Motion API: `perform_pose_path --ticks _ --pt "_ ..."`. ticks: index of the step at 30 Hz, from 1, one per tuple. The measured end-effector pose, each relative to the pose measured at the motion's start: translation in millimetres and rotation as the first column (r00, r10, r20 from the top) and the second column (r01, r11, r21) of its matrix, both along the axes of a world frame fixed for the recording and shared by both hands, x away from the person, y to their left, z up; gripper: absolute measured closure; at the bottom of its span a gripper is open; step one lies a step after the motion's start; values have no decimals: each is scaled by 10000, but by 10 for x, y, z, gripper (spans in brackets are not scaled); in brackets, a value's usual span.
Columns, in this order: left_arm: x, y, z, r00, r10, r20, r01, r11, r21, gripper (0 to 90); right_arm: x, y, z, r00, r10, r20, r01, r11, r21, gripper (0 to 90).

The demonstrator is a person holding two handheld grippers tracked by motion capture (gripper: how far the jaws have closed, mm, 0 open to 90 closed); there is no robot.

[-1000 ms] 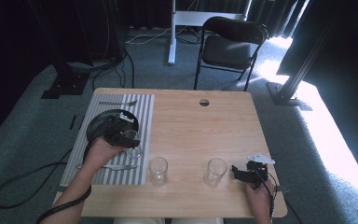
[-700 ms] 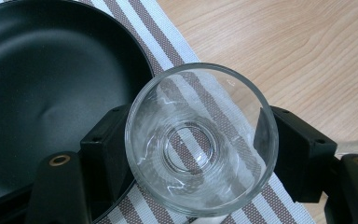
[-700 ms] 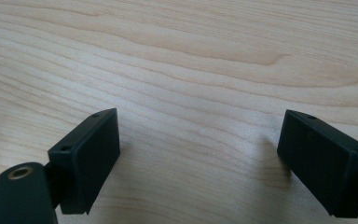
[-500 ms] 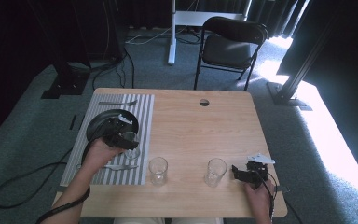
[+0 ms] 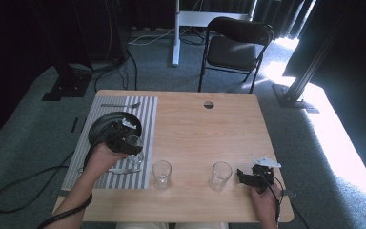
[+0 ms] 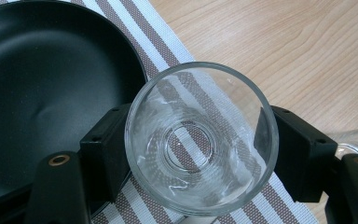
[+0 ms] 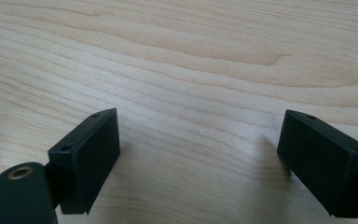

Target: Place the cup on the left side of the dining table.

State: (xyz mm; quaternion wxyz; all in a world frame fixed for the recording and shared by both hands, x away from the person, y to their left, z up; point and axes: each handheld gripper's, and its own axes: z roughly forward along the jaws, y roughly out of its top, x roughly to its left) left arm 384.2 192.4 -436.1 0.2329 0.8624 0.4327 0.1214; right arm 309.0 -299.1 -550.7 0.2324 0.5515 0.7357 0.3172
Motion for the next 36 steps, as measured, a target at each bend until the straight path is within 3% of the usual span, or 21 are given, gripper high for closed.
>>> perform_pose_path --ticks 6,8,13,15,17,27,31,36 --pt "-22 42 -25 9999 1 155 5 9994 -337 261 0 0 0 10000 1 -1 -1 10000 0 123" --pt "-46 64 -63 9989 182 421 -171 9995 -249 191 0 -1 0 10000 4 1 -4 10000 -2 123" --pt "-121 125 -104 9958 281 871 -220 9973 -704 189 0 0 0 10000 0 1 0 10000 0 123" --pt "-157 140 -128 9953 389 888 -313 9959 -852 183 0 0 0 10000 0 1 0 10000 0 123" --pt "-190 156 -159 9945 576 879 -492 9942 -953 99 0 0 0 10000 1 0 -1 10000 0 123" --pt "-357 289 -337 9947 856 576 -787 9905 -1132 99 0 0 0 10000 1 1 -1 10000 -1 123" --pt "-423 350 -407 9923 1124 520 -1046 9855 -1335 99 0 0 0 10000 0 0 0 10000 -1 123" --pt "-490 417 -467 9893 1363 519 -1287 9833 -1286 99 0 0 0 10000 0 0 0 10000 -2 123"
